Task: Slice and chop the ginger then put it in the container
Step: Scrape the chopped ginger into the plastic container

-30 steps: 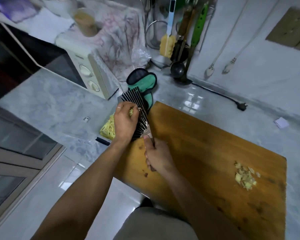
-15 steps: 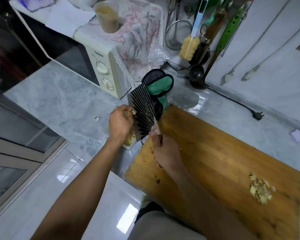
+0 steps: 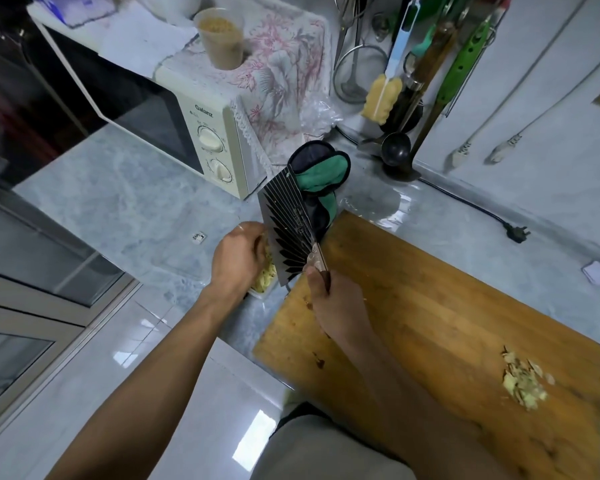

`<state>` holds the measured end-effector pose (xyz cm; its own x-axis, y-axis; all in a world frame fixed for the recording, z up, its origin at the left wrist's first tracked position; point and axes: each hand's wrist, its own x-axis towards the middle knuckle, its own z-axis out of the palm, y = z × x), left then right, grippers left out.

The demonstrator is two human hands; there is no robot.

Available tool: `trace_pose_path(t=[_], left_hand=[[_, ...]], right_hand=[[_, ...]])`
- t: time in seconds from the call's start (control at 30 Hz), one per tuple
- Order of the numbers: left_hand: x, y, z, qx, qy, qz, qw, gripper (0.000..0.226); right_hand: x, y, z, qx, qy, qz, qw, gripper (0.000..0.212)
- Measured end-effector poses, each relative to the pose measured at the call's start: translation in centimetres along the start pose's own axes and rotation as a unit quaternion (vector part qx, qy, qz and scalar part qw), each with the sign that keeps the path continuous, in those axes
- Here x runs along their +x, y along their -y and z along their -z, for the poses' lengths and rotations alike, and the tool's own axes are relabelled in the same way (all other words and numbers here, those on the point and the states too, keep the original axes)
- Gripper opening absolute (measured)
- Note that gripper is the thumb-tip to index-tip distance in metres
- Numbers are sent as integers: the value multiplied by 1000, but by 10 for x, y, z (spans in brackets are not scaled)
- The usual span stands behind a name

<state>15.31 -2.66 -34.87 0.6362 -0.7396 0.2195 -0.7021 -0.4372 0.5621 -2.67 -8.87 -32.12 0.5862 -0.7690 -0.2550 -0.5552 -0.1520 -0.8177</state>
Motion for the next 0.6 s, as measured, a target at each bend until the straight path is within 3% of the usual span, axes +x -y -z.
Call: trace_pose_path(t=[0.07,0.13,0.33,0.47,0.6], left_hand=[[0,-6,-1,-16,-1,-82,996,49],[-3,-8,-4,0,14,-110,994,53],[-13,-7,5,64,56,20,996,49],[-9,-7,5,26,37,-25,999,52],[-8,-3,5,39,57,50,996,38]], right_hand=[[-1,2,1,4,11,-11,1000,35],[-3,5,2,14,24,-18,999,33],[-2,8,4,13,14,-20,1000,38],[-3,8,4,5,13,-16,1000,39],[-5,7,9,-29,16,-2,999,37]])
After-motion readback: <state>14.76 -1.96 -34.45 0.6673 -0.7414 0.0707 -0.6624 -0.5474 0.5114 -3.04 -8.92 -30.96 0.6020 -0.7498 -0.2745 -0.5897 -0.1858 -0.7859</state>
